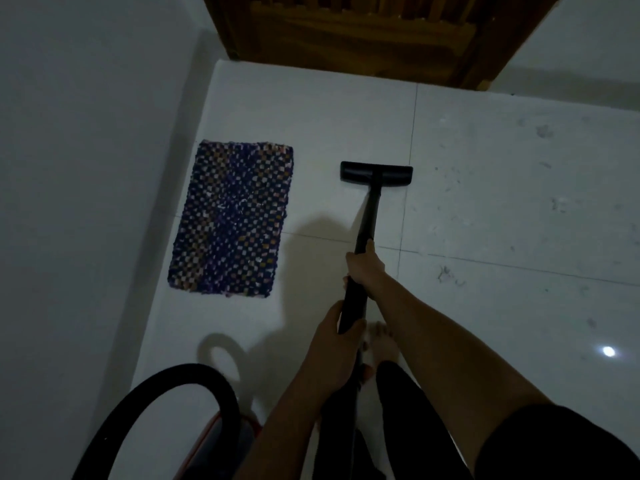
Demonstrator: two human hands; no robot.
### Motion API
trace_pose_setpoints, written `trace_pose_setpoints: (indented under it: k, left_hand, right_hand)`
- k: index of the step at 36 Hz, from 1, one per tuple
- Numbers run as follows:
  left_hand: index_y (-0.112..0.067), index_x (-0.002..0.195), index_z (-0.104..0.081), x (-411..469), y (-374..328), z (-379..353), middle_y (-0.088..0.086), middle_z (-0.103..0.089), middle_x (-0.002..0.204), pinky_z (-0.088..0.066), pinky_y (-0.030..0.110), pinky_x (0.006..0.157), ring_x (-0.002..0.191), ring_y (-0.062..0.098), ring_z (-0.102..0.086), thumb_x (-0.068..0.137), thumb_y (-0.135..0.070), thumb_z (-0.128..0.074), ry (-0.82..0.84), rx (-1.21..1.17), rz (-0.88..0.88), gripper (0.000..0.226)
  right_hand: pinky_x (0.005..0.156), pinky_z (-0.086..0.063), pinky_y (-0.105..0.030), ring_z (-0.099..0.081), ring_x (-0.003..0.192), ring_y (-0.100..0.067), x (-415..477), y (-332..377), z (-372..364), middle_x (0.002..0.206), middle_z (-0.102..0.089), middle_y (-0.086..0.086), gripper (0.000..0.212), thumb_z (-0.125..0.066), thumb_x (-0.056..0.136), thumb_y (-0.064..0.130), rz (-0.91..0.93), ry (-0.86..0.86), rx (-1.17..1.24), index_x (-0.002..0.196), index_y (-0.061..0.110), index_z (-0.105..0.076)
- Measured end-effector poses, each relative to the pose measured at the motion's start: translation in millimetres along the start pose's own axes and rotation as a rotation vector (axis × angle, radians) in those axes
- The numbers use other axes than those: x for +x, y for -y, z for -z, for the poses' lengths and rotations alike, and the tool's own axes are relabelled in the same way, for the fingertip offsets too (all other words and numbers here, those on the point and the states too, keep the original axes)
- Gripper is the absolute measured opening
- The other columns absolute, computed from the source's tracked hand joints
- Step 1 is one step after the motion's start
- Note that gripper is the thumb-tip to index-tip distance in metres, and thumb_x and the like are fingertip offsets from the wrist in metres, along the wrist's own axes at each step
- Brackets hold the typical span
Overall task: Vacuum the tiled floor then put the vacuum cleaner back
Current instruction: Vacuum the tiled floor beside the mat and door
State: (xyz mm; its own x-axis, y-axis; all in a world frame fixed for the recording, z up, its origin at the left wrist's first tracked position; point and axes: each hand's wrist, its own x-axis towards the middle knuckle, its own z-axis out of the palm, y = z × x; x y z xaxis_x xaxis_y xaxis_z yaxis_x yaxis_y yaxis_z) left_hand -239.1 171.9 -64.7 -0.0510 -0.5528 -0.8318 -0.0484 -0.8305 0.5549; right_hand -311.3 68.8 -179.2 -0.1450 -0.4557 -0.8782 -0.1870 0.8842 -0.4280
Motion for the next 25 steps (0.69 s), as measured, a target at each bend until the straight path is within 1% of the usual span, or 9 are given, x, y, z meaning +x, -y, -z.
trace_pose_setpoints:
  k: [3, 6, 10, 12, 16, 17, 20, 22, 25]
  left_hand:
    - [-0.027, 0.128, -0.043, -21, 19, 16, 0.006, -0.055, 0.072, -0.045, 0.022, 0.041, 0.051, 0.014, -0.051, 0.096, -0.02, -0.048, 0.001, -0.035, 0.031, 0.033]
    - [-0.027, 0.126, -0.045, -40, 38, 32, 0.008, -0.054, 0.073, -0.044, 0.02, 0.038, 0.052, 0.015, -0.05, 0.096, -0.019, -0.048, -0.013, -0.079, 0.06, 0.031]
    - [-0.021, 0.131, -0.046, -61, 64, 50, 0.006, -0.055, 0.072, -0.044, 0.026, 0.045, 0.05, 0.014, -0.051, 0.096, -0.019, -0.049, -0.046, -0.055, 0.055, 0.036]
    - [-0.021, 0.132, -0.046, -69, 75, 57, 0.005, -0.055, 0.07, -0.043, 0.027, 0.048, 0.048, 0.013, -0.051, 0.096, -0.018, -0.05, -0.052, -0.04, 0.06, 0.037]
    - [-0.035, 0.109, -0.05, -82, 88, 61, 0.007, -0.056, 0.07, -0.042, 0.032, 0.055, 0.048, 0.017, -0.049, 0.096, -0.018, -0.048, -0.037, -0.029, 0.059, 0.022]
    - [-0.036, 0.108, -0.05, -83, 90, 60, 0.007, -0.056, 0.07, -0.042, 0.032, 0.054, 0.049, 0.017, -0.049, 0.096, -0.018, -0.048, -0.037, -0.029, 0.055, 0.021]
    - [-0.026, 0.123, -0.049, -82, 93, 55, 0.005, -0.055, 0.067, -0.043, 0.028, 0.049, 0.044, 0.013, -0.049, 0.096, -0.017, -0.048, -0.029, -0.026, 0.049, 0.029]
    - [-0.024, 0.127, -0.046, -78, 93, 47, 0.005, -0.055, 0.067, -0.043, 0.025, 0.044, 0.043, 0.012, -0.049, 0.096, -0.018, -0.048, -0.01, -0.019, 0.053, 0.032]
    - [-0.026, 0.129, -0.044, -68, 88, 32, 0.004, -0.055, 0.071, -0.042, 0.021, 0.04, 0.05, 0.011, -0.051, 0.096, -0.018, -0.046, -0.005, -0.003, 0.046, 0.034]
  right_hand:
    - [0.044, -0.046, -0.029, -0.051, 0.051, -0.02, -16, -19, -23, 0.107, -0.057, -0.017, 0.072, -0.042, 0.096, 0.016, -0.005, 0.022, -0.032, 0.151, 0.034, 0.001]
    - [0.046, -0.047, -0.03, -0.052, 0.053, -0.02, -31, -37, -47, 0.113, -0.058, -0.02, 0.072, -0.042, 0.096, 0.015, -0.012, 0.043, -0.029, 0.152, 0.035, -0.001]
    - [0.047, -0.047, -0.031, -0.052, 0.055, -0.021, -52, -61, -72, 0.112, -0.057, -0.019, 0.073, -0.043, 0.096, 0.014, -0.015, 0.071, -0.017, 0.152, 0.034, 0.0]
    - [0.048, -0.048, -0.031, -0.052, 0.055, -0.021, -59, -72, -81, 0.117, -0.057, -0.019, 0.074, -0.043, 0.096, 0.015, -0.017, 0.084, -0.014, 0.152, 0.034, 0.001]
    - [0.05, -0.05, -0.031, -0.052, 0.056, -0.021, -69, -88, -87, 0.119, -0.057, -0.022, 0.073, -0.043, 0.096, 0.016, -0.026, 0.079, -0.02, 0.152, 0.035, 0.001]
    - [0.05, -0.05, -0.031, -0.052, 0.055, -0.02, -70, -91, -86, 0.117, -0.058, -0.021, 0.073, -0.043, 0.096, 0.016, -0.025, 0.077, -0.019, 0.152, 0.034, 0.001]
    - [0.052, -0.051, -0.032, -0.051, 0.054, -0.02, -68, -97, -78, 0.11, -0.058, -0.019, 0.073, -0.043, 0.096, 0.016, -0.03, 0.059, -0.019, 0.152, 0.034, 0.0]
    - [0.05, -0.05, -0.031, -0.052, 0.054, -0.02, -64, -99, -69, 0.116, -0.058, -0.021, 0.073, -0.043, 0.096, 0.016, -0.038, 0.039, -0.017, 0.152, 0.034, -0.001]
    - [0.044, -0.046, -0.028, -0.053, 0.053, -0.021, -53, -96, -54, 0.119, -0.058, -0.023, 0.072, -0.044, 0.096, 0.015, -0.042, 0.012, 0.0, 0.152, 0.036, -0.004]
